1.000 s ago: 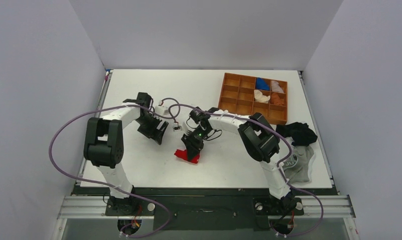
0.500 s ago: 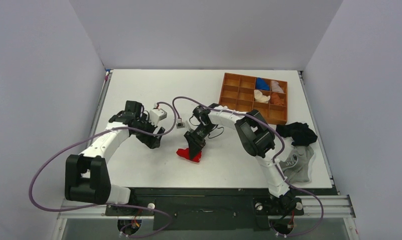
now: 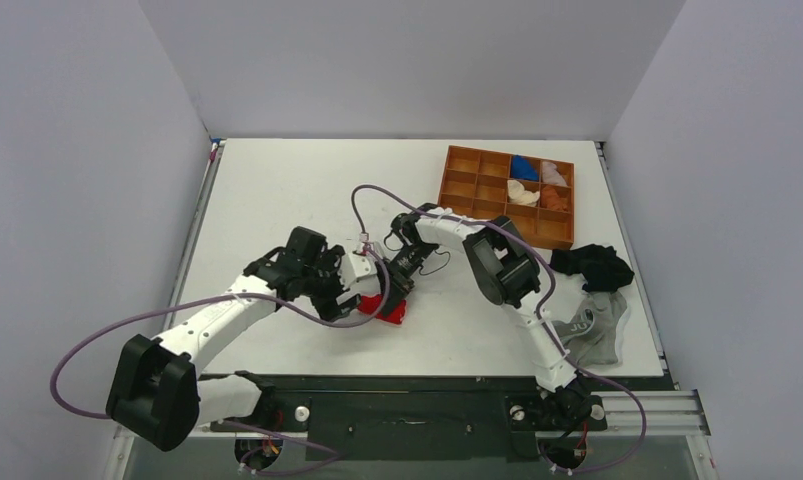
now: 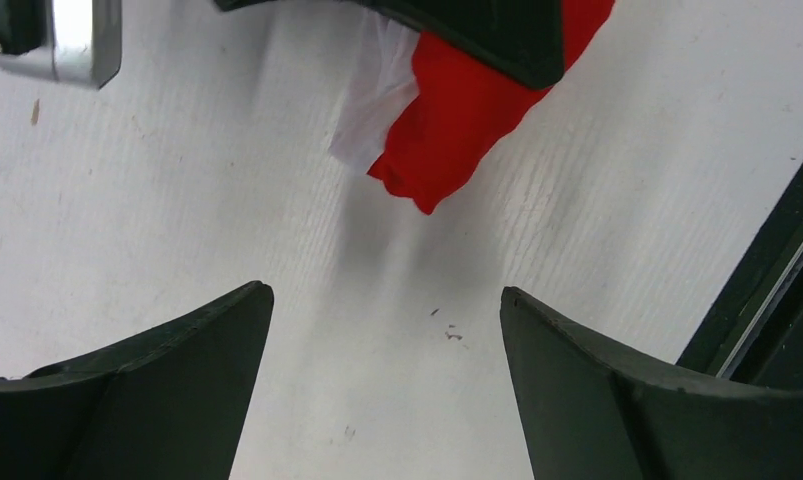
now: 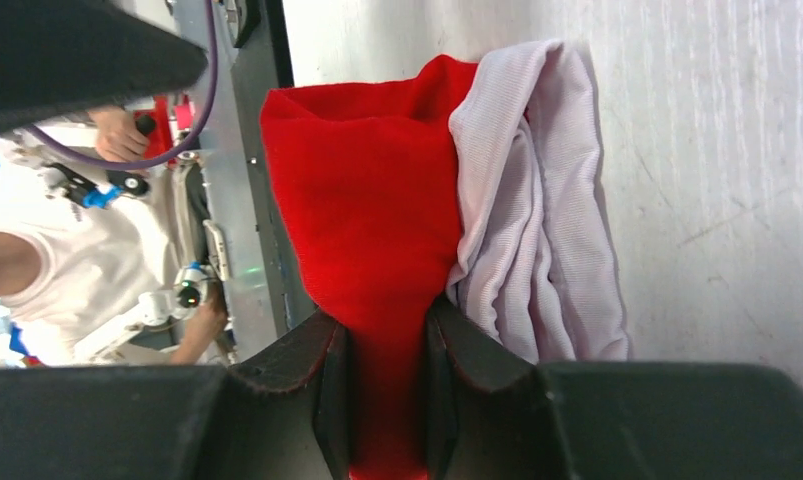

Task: Roll the underwear
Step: Roll the underwear to the center of the board.

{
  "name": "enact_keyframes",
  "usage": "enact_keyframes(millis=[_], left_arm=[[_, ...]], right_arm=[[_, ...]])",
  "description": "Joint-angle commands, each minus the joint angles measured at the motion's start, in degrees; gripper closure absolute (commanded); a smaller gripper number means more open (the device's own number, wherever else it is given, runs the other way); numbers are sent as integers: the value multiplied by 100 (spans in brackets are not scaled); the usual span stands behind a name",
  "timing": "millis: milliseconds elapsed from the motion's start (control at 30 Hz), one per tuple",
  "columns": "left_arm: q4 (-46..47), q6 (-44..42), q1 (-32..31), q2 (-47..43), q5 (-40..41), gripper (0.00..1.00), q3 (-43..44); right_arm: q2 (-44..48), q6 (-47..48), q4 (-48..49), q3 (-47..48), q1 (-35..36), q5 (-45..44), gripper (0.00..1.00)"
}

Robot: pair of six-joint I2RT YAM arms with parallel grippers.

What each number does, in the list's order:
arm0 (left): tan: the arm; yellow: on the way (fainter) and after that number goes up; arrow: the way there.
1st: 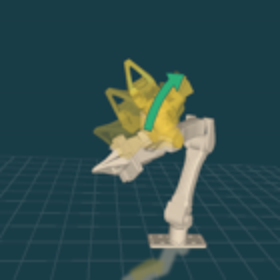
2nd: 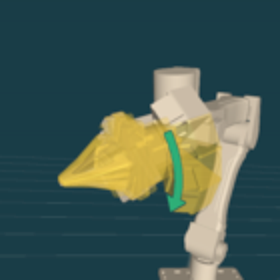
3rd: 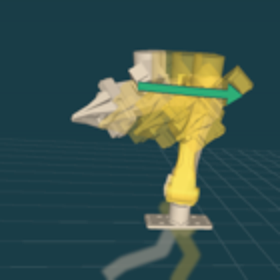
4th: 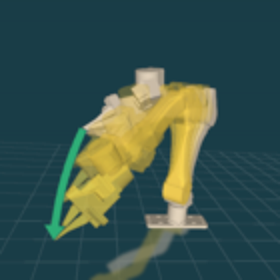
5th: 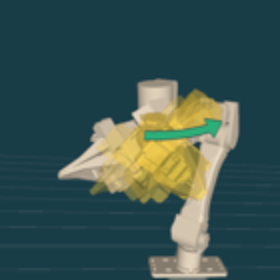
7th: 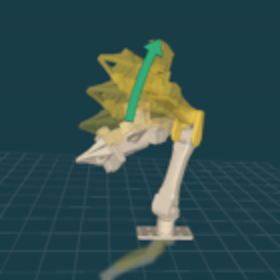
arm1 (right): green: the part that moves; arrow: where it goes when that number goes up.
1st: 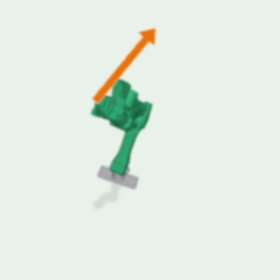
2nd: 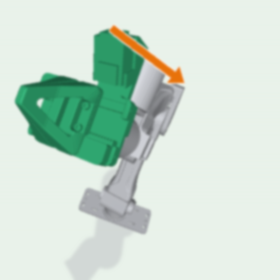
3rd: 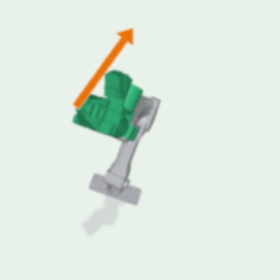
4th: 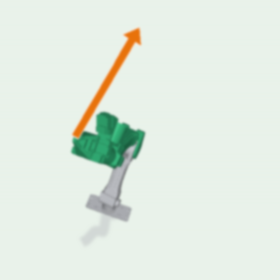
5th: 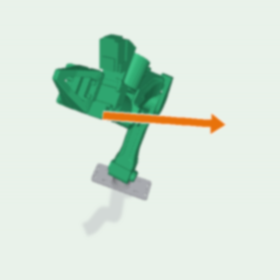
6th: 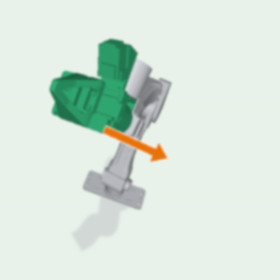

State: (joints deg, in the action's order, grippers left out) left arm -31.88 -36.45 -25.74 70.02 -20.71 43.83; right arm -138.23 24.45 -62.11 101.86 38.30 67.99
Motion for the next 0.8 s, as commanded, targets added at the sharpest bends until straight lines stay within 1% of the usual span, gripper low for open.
enact_keyframes(millis=[0, 100, 367, 533, 700, 767], left_arm=[[671, -237, -562, 61, 214, 17, -97], [909, -220, -975, 198, 421, 15, -97], [1473, -248, -1800, 602, 967, 12, -68], [1833, -355, -2045, 790, 1122, 12, -185], [1985, -513, -2119, 1029, 1183, 12, -157], [2181, -549, -2161, 1104, 1289, 12, -168]], right_arm=[[-690, 592, -240, -118, -152, -1541, 100], [-831, 648, -389, -10, -214, -1430, 100], [-1095, 827, -780, 251, -300, -1271, 100], [-1108, 855, -842, 264, -316, -1270, 100], [-1107, 897, -898, 277, -313, -1289, 100], [-1110, 936, -944, 281, -310, -1288, 100]])
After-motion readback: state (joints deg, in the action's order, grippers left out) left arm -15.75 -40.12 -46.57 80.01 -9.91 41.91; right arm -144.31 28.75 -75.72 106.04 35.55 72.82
